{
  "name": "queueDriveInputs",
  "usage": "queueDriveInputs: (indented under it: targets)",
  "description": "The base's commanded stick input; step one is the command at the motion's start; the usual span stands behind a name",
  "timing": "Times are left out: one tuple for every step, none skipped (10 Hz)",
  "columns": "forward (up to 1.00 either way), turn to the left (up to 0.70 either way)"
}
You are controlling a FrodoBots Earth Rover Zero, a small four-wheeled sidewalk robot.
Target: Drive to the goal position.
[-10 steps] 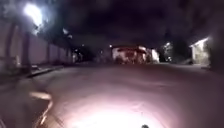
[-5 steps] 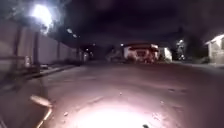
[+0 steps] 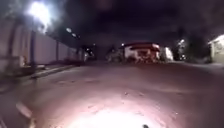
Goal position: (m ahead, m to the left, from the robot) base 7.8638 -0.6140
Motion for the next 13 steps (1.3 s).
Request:
queueDriveInputs:
  targets:
    - [0.70,0.00]
    - [0.70,0.00]
    - [0.70,0.00]
    - [0.70,0.00]
    - [0.70,0.00]
    - [0.70,0.00]
    - [0.70,0.00]
    - [0.70,0.00]
    - [0.70,0.00]
    - [0.70,0.00]
    - [0.70,0.00]
    - [0.70,0.00]
    - [0.70,0.00]
